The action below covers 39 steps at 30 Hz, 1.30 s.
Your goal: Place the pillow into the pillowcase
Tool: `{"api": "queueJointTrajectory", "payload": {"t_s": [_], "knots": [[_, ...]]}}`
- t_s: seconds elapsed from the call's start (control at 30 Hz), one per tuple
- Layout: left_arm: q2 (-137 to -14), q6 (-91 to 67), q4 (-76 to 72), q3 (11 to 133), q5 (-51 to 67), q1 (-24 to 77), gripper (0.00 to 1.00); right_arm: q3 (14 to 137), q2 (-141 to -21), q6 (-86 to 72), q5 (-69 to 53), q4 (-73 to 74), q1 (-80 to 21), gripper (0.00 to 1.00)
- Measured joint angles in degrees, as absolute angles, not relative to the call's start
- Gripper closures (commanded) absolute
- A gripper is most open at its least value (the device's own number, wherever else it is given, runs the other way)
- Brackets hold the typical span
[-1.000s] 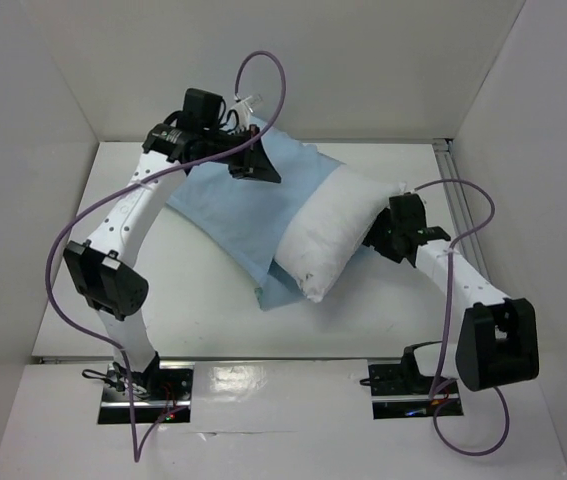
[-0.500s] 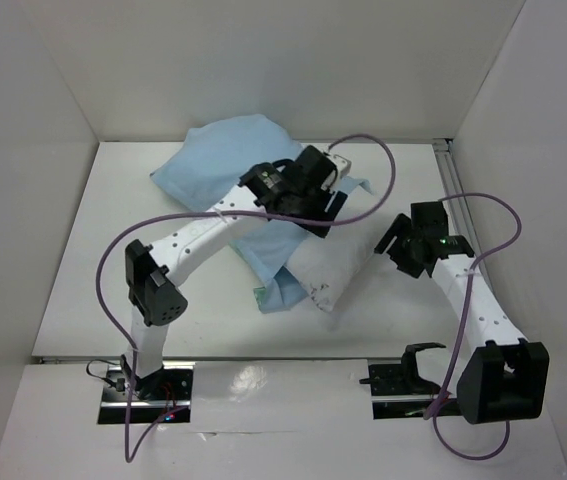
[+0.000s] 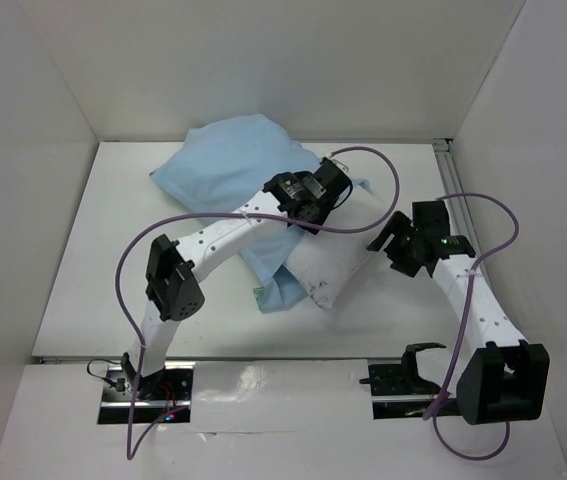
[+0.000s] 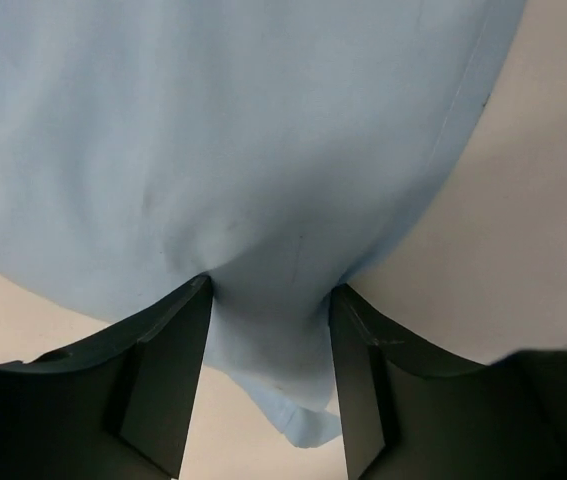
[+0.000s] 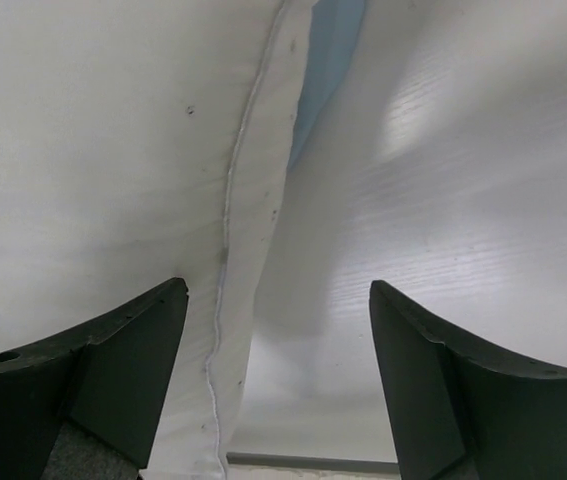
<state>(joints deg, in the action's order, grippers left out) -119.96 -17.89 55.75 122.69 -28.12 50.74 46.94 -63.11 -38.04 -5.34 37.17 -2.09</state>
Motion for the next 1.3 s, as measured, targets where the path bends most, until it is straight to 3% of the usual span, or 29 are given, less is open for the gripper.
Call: {"api": "queueJointTrajectory", "payload": {"t_s": [0.2, 0.37, 0.57, 0.63, 0.73, 0.8, 0.97, 1.13, 1.3], "knots": [[-120.01, -18.0, 56.1, 125.29, -32.34, 51.29, 0.83, 45.5, -60.45, -39.53, -13.67, 30.74, -2.09, 0.15], [-120.01, -18.06, 56.4, 126.02, -33.93, 50.81, 1.0, 41.32, -58.3, -42.06, -23.38, 19.51, -2.11, 0.12], [-119.94, -18.15, 57.52, 128.11, -30.59, 50.41, 1.0, 38.72, -63.05, -43.03, -27.53, 11.07, -4.16, 0.12], [-119.35, -18.13, 57.52, 128.4, -25.98, 49.93, 1.0, 37.08, -64.49, -43.59, -27.42, 7.86, -5.48, 0.19], [-117.21, -18.09, 56.84, 128.01, -15.51, 49.17, 1.0, 35.88, -67.9, -44.71, -27.66, 2.09, -7.86, 0.74], [-115.37, -18.48, 55.9, 128.01, -8.67, 48.12, 1.0, 36.99, -71.35, -45.71, -28.14, -1.17, -9.5, 1.0], [-113.89, -22.44, 54.72, 133.78, 6.22, 45.98, 1.0, 50.0, -77.54, -44.84, -28.71, 0.8, -12.14, 1.0], [-111.72, -27.64, 47.53, 134.63, 15.92, 43.81, 1.0, 64.01, -75.42, -41.43, -28.75, 0.47, -12.03, 1.0], [-105.69, -32.42, 41.19, 129.82, 24.32, 43.66, 1.0, 55.94, -68.45, -42.59, -28.53, -10.74, -12.86, 1.0]]}}
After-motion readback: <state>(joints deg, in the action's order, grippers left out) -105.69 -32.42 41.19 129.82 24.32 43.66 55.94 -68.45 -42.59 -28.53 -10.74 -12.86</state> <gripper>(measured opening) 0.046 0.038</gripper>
